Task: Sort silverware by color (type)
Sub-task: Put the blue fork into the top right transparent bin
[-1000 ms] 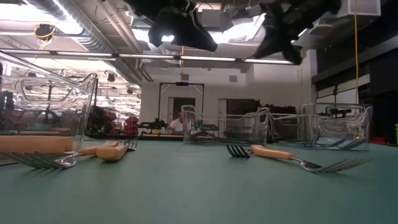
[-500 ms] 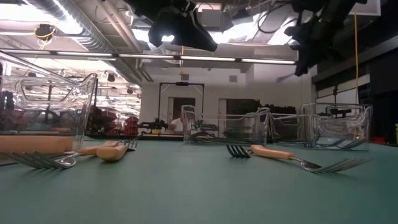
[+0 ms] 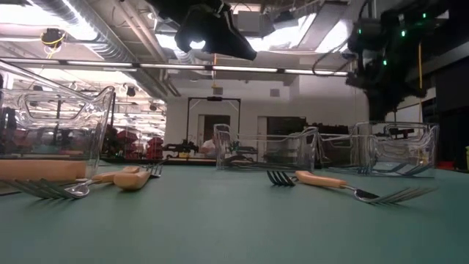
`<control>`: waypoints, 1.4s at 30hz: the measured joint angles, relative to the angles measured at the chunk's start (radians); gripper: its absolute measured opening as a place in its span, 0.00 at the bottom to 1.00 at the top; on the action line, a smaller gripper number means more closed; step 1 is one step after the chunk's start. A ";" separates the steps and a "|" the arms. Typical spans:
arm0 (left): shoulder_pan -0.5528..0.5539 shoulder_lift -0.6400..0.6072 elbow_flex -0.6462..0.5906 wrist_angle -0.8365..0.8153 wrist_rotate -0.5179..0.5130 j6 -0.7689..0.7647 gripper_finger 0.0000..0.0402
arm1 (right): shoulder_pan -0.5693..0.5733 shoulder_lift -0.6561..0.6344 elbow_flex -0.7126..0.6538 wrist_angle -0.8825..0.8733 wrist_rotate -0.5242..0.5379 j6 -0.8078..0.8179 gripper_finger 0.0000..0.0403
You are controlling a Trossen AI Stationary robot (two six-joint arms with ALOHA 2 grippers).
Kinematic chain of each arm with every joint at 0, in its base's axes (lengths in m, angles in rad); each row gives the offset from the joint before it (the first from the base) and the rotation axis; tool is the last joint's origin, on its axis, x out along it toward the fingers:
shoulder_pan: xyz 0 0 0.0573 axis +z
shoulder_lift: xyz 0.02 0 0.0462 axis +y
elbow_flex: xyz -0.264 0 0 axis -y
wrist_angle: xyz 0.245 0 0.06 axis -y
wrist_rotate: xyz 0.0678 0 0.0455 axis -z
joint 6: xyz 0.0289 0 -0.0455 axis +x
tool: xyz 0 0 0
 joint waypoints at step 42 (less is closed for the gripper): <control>0.000 0.000 -0.001 0.000 0.002 0.000 0.19 | -0.098 0.236 -0.219 0.248 -0.052 -0.046 0.04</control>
